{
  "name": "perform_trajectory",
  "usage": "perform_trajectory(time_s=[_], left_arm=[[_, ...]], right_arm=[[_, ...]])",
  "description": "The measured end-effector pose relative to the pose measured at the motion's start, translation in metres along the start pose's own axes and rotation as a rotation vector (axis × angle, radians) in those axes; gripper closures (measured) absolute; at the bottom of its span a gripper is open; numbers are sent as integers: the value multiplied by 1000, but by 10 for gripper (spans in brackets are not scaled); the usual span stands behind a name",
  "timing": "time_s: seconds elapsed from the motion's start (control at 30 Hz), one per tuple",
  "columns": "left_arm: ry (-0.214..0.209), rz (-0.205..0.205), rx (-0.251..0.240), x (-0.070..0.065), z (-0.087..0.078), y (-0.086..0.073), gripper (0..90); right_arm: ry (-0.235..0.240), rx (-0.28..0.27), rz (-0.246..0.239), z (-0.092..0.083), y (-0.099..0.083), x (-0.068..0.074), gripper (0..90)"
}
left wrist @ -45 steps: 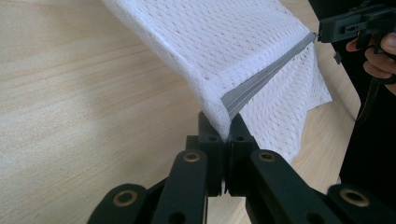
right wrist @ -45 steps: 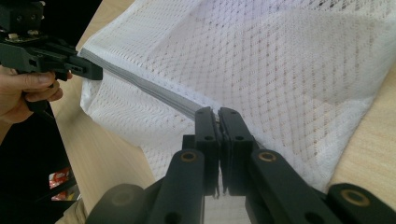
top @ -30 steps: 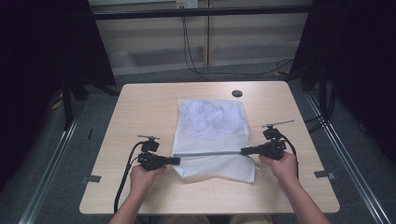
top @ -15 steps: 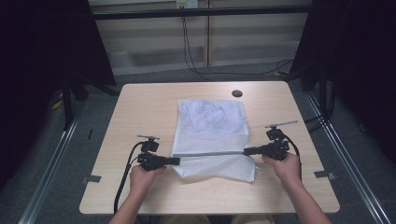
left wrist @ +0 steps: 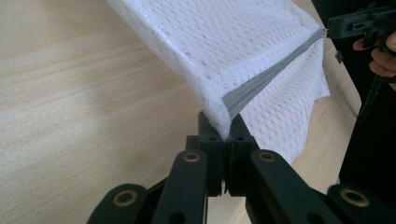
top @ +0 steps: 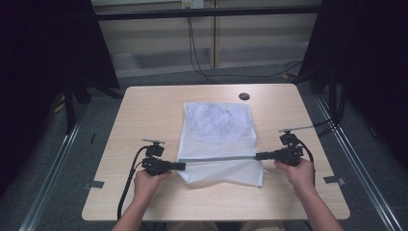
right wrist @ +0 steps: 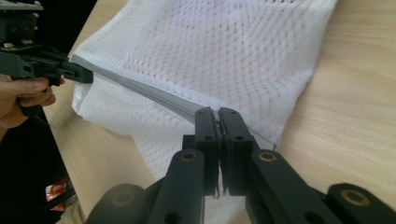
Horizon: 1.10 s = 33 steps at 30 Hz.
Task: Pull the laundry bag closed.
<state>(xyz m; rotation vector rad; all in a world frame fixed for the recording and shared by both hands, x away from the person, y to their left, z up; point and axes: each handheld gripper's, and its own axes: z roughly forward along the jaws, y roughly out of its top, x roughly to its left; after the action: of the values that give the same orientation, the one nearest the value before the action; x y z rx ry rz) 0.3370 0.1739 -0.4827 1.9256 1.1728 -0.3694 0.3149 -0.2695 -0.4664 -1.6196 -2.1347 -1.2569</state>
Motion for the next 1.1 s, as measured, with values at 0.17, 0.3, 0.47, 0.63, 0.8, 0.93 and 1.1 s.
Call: perform_trajectory(time_s=[0.17, 0.3, 0.47, 0.63, 0.8, 0.93, 1.1], left_arm=[[-6, -7, 2, 0, 0, 0, 883], [9, 7, -3, 1, -2, 0, 883], [8, 5, -4, 1, -2, 0, 883], [1, 6, -4, 0, -3, 0, 883], [-3, 3, -5, -1, -4, -1, 883], [0, 2, -7, -2, -4, -1, 883], [-24, 18, -15, -1, -5, -1, 879]], right_arm=[[-5, -2, 0, 0, 0, 1, 869], [-21, -1, -2, -1, 0, 0, 870], [-19, -8, -1, -3, -1, -2, 869], [-22, -3, -1, -3, -2, -2, 870], [-51, -1, -12, -4, -2, -1, 869], [-48, -4, -5, -5, -2, -2, 869], [-45, -6, -11, -5, -2, -1, 868]])
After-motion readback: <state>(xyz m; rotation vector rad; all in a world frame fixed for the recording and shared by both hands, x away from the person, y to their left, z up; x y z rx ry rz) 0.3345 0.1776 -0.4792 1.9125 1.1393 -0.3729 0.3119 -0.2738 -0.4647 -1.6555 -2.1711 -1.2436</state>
